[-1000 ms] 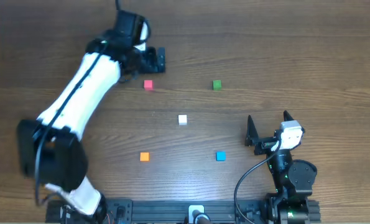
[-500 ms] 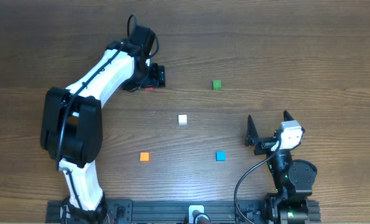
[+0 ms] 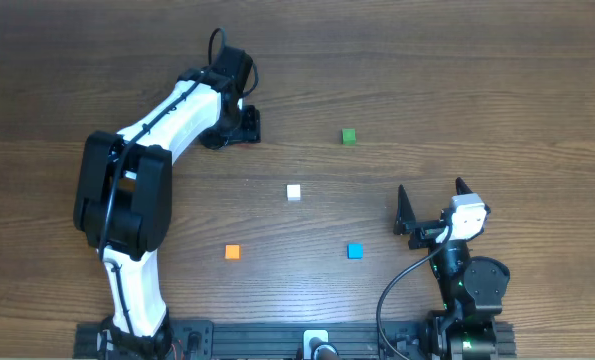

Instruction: Stack Cubes

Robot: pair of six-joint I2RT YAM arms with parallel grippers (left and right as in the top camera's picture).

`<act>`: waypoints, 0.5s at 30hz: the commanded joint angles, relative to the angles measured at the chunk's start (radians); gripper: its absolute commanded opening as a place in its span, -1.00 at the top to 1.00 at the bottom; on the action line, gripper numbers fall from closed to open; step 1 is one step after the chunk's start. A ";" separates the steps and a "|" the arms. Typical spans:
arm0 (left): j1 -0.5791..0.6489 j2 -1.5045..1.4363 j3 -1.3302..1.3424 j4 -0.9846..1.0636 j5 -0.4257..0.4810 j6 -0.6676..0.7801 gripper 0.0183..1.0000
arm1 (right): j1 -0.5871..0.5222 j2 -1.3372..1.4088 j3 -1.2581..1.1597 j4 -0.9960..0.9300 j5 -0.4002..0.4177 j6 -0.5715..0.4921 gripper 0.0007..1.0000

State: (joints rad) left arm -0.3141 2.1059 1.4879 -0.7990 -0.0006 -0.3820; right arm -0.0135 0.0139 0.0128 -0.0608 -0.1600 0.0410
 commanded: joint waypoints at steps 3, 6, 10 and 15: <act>-0.005 0.015 0.016 0.002 -0.012 0.008 0.09 | -0.006 -0.007 -0.008 0.000 -0.011 -0.005 -0.98; -0.005 0.015 0.016 0.002 -0.012 0.008 0.28 | -0.006 -0.007 -0.008 0.000 -0.011 -0.005 -0.99; -0.005 0.015 0.016 0.002 -0.012 0.008 0.40 | -0.006 -0.007 -0.008 0.000 -0.011 -0.005 -0.98; -0.026 0.013 0.016 0.002 -0.011 0.006 0.65 | -0.006 -0.007 -0.008 0.000 -0.011 -0.005 -0.98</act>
State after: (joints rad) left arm -0.3195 2.1059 1.4879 -0.7998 -0.0036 -0.3779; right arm -0.0135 0.0139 0.0128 -0.0608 -0.1600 0.0414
